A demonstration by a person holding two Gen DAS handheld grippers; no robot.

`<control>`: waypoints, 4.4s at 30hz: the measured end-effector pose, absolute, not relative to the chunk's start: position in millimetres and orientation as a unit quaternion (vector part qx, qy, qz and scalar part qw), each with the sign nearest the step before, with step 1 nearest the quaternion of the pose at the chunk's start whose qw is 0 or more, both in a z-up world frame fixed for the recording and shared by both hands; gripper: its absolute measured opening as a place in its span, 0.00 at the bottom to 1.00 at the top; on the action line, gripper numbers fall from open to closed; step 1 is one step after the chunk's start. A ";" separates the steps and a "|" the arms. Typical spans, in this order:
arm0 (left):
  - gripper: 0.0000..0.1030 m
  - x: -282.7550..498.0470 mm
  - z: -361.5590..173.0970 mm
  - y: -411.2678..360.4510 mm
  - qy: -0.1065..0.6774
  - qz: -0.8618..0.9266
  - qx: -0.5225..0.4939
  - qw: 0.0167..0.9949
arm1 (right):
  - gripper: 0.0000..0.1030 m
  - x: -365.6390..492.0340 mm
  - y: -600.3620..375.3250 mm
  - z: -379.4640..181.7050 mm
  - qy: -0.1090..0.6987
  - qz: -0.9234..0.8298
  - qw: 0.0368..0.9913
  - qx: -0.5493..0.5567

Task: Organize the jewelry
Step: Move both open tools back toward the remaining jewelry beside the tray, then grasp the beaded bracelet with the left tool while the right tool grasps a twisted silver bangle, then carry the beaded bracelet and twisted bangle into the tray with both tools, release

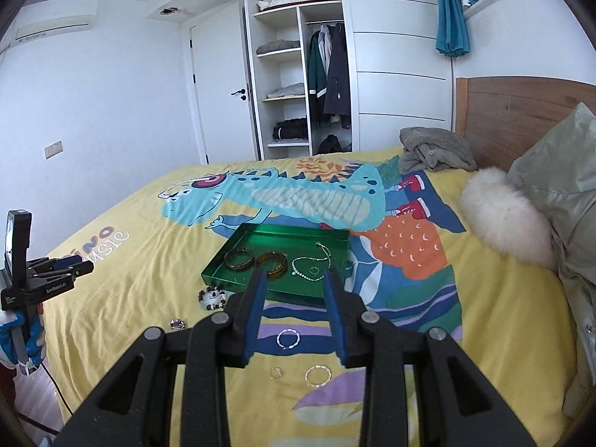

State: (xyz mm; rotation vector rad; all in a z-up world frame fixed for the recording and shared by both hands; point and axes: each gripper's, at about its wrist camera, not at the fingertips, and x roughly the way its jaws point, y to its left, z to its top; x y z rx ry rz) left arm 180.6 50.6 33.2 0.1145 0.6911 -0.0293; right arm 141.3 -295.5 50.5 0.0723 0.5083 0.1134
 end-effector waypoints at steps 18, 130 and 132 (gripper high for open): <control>0.35 134.4 23.0 55.4 0.339 -0.043 0.044 0.939 | 0.30 65.5 -313.8 42.7 0.243 0.035 0.967 0.069; 0.12 361.5 20.8 -63.7 0.349 -0.210 0.037 0.913 | 0.05 301.8 -302.9 6.6 0.281 0.061 0.955 0.074; 0.12 380.9 27.5 -69.5 0.348 -0.203 0.032 0.915 | 0.05 319.4 -298.4 16.6 0.273 0.064 0.957 0.077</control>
